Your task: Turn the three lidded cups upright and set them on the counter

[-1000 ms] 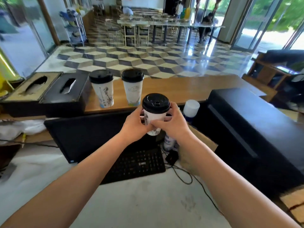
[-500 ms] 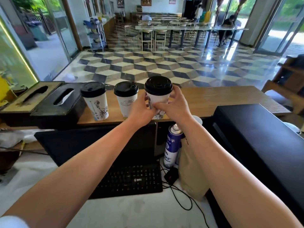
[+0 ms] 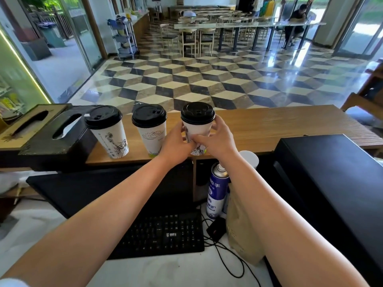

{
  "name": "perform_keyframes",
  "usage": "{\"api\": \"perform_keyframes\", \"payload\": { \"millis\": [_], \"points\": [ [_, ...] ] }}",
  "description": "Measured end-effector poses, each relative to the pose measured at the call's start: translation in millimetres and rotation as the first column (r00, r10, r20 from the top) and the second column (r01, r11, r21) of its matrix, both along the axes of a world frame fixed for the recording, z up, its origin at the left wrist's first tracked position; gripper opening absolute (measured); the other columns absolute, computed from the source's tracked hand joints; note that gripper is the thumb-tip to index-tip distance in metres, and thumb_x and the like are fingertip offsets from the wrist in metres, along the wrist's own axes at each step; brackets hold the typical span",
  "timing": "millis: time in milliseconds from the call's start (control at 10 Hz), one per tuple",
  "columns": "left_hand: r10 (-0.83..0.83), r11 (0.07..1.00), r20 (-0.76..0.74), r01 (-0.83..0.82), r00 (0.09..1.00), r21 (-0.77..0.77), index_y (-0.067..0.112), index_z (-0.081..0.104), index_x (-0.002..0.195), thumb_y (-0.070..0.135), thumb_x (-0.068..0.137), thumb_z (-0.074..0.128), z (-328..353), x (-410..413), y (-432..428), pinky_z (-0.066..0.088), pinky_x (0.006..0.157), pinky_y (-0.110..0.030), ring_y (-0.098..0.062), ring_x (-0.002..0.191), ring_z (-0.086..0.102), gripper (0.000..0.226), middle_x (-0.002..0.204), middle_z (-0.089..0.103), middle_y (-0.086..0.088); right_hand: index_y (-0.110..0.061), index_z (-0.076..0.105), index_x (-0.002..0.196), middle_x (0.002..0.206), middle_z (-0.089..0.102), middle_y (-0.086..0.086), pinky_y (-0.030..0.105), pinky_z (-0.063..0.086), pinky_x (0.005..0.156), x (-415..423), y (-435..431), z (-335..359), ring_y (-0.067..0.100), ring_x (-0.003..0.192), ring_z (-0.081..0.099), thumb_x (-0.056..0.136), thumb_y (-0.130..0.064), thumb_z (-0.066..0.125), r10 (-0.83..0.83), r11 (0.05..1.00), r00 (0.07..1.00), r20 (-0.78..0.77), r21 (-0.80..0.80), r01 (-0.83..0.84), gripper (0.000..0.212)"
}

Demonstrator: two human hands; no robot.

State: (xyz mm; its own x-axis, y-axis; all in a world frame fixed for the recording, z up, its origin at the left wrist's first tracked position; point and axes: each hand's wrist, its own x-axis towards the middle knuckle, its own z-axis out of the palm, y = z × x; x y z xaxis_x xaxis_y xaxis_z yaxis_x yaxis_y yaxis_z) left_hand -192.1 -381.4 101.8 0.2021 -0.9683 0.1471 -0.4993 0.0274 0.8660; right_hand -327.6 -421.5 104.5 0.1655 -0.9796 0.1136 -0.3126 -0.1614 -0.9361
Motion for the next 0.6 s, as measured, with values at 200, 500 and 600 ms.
{"api": "perform_keyframes", "payload": {
  "millis": [200, 500, 600],
  "points": [
    [-0.006, 1.000, -0.015, 0.006, 1.000, -0.001, 0.022, 0.049, 0.132, 0.021, 0.085, 0.074, -5.1, -1.1, -4.6, 0.051, 0.091, -0.032, -0.013, 0.109, 0.058, 0.053, 0.130, 0.057, 0.008, -0.028, 0.046, 0.146, 0.134, 0.064, -0.002, 0.047, 0.058, 0.093, -0.3, -6.5, -8.9, 0.023, 0.117, 0.065, 0.071, -0.024, 0.088, -0.002, 1.000, 1.000, 0.021, 0.004, 0.002, 0.086],
    [-0.014, 0.998, 0.024, 0.012, 1.000, 0.062, 0.021, 0.040, 0.145, 0.018, 0.087, 0.070, -14.4, 3.0, 3.9, 0.056, 0.094, -0.045, -0.019, 0.112, 0.065, 0.066, 0.148, 0.051, -0.001, -0.028, 0.038, 0.152, 0.136, 0.060, 0.000, 0.048, 0.056, 0.096, -1.8, -1.5, -14.7, 0.022, 0.118, 0.063, 0.072, -0.026, 0.089, -0.014, 0.999, 0.999, -0.042, 0.040, 0.016, 0.094],
    [-0.013, 0.995, 0.091, 0.004, 0.996, 0.101, 0.020, 0.032, 0.151, 0.020, 0.088, 0.071, -9.5, 2.9, 6.4, 0.056, 0.094, -0.045, -0.020, 0.114, 0.064, 0.074, 0.152, 0.045, -0.002, -0.024, 0.030, 0.157, 0.143, 0.056, 0.002, 0.049, 0.053, 0.101, -0.1, 3.7, -11.9, 0.025, 0.124, 0.060, 0.071, -0.025, 0.090, -0.023, 0.999, 0.996, -0.083, 0.026, 0.025, 0.104]
  ]
}}
